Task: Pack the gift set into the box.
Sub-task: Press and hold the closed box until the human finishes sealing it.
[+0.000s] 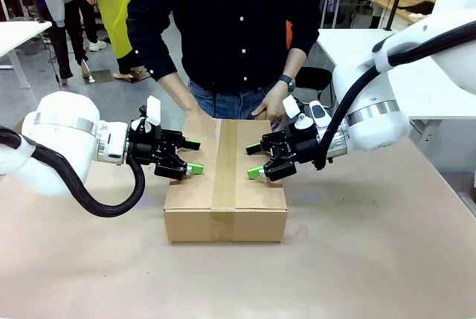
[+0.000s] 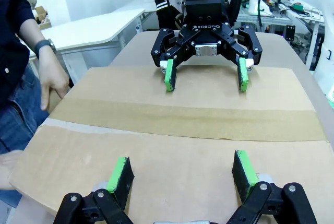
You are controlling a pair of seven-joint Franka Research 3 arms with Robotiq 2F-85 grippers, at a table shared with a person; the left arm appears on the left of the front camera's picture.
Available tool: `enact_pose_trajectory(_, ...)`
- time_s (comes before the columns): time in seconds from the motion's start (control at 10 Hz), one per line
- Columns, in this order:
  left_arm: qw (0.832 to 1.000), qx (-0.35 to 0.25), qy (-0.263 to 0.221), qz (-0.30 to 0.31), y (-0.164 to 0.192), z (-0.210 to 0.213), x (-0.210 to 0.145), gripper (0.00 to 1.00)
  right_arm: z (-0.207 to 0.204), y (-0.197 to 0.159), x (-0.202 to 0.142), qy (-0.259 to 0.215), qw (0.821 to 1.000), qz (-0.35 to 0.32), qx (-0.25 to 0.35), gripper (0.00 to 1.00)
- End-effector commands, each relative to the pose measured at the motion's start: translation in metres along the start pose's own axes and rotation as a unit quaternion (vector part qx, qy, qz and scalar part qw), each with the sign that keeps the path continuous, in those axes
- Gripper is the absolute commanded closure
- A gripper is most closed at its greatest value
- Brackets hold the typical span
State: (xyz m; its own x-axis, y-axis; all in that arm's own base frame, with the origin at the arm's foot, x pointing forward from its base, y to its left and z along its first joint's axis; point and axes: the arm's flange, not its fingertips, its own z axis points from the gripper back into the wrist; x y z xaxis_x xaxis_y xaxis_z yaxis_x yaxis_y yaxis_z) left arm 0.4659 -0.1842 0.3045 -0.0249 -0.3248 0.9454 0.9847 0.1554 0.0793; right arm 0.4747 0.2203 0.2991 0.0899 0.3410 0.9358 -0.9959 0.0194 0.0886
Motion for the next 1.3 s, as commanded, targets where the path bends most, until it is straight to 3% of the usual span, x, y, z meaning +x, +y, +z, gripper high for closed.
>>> enact_pose_trajectory(0.0,1.0,0.007,-0.005,-0.009,-0.001,0.0,-0.002,0.0,-0.001,0.0,-0.002,0.005,1.0,0.001,-0.002,0.0)
enact_pose_trajectory(0.3,1.0,0.0,0.0,0.0,0.0,0.0,0.0,0.0,0.0,0.0,0.0,0.0,1.0,0.0,0.0,0.0)
enact_pose_trajectory(0.4,0.999,0.017,-0.013,-0.046,-0.031,0.037,0.046,0.0,0.057,0.015,0.033,-0.025,0.997,0.038,-0.069,0.0)
enact_pose_trajectory(0.6,0.991,0.046,-0.071,-0.1,-0.077,0.109,0.095,0.0,0.145,0.055,0.062,-0.074,0.983,0.08,-0.147,0.0)
enact_pose_trajectory(0.8,0.978,0.122,-0.126,-0.116,-0.097,0.173,0.09,0.0,0.221,0.089,0.054,-0.127,0.953,0.1,-0.258,0.0)
enact_pose_trajectory(0.9,0.966,0.177,-0.166,-0.087,-0.101,0.205,0.068,0.0,0.253,0.105,0.038,-0.151,0.931,0.091,-0.32,0.0)
enact_pose_trajectory(1.0,0.96,0.189,-0.197,-0.059,-0.109,0.228,0.048,0.0,0.269,0.114,0.023,-0.165,0.916,0.078,-0.356,0.0)
enact_pose_trajectory(1.1,0.977,0.133,-0.122,-0.11,-0.05,0.178,0.118,0.0,0.245,0.089,0.063,-0.129,0.952,0.078,-0.268,0.0)
enact_pose_trajectory(1.2,0.977,0.133,-0.122,-0.11,-0.05,0.178,0.118,0.0,0.245,0.089,0.063,-0.129,0.952,0.078,-0.268,0.0)
